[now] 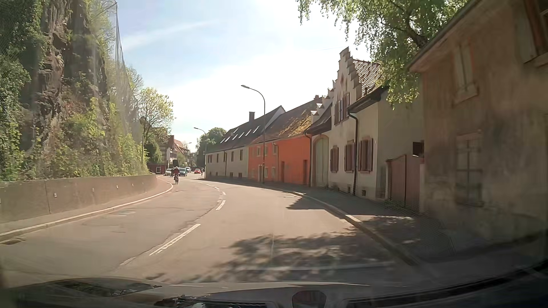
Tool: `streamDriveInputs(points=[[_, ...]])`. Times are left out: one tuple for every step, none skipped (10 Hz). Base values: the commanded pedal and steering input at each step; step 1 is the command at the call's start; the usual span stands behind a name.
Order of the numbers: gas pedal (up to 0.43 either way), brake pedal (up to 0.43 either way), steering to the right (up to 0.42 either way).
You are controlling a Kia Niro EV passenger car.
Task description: Follow the waypoints while adhering to traffic rules and regulations
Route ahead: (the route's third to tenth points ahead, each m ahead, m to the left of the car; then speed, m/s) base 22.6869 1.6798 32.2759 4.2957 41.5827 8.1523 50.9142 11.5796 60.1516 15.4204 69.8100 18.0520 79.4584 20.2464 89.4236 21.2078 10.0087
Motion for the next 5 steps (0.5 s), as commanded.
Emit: streamDriveInputs(points=[[0.059, 0.000, -0.014], [0.059, 0.000, -0.016], [0.059, 0.000, -0.018], [0.059, 0.000, -0.018], [0.059, 0.000, -0.021]])
